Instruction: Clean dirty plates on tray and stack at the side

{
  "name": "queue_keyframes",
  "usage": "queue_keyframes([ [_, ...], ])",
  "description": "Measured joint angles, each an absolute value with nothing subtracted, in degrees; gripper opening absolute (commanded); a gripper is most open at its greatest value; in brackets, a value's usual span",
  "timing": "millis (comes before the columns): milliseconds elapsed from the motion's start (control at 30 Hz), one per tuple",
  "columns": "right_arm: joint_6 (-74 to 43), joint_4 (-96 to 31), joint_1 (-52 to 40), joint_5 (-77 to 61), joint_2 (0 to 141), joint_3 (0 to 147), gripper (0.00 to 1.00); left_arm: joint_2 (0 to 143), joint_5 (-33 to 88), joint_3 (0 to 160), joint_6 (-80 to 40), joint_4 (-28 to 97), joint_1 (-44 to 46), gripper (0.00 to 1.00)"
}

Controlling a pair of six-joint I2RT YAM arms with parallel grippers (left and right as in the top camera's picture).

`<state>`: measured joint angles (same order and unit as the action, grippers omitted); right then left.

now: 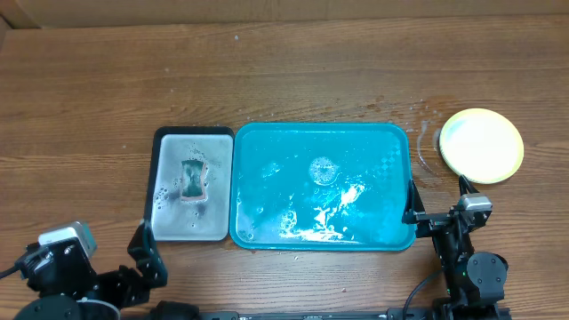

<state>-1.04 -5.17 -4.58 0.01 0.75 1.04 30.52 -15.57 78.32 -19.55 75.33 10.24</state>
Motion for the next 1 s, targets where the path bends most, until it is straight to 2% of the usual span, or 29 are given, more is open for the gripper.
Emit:
queue_keyframes([
  [367, -1.0, -5.1, -4.6, 0.0, 0.8, 1.0, 1.00, 9.8, -9.0, 42.7, -20.4, 35.1, 2.9, 1.00],
  [667, -1.0, -5.2, -4.6, 0.0, 0.8, 1.0, 1.00, 1.4, -3.7, 21.5, -21.3, 15.0, 0.7, 1.00],
  [1000, -1.0, -5.1, -4.5, 0.0, 0.8, 1.0, 0.99, 0.9, -2.1, 5.8, -24.1, -6.4, -1.2, 0.99],
])
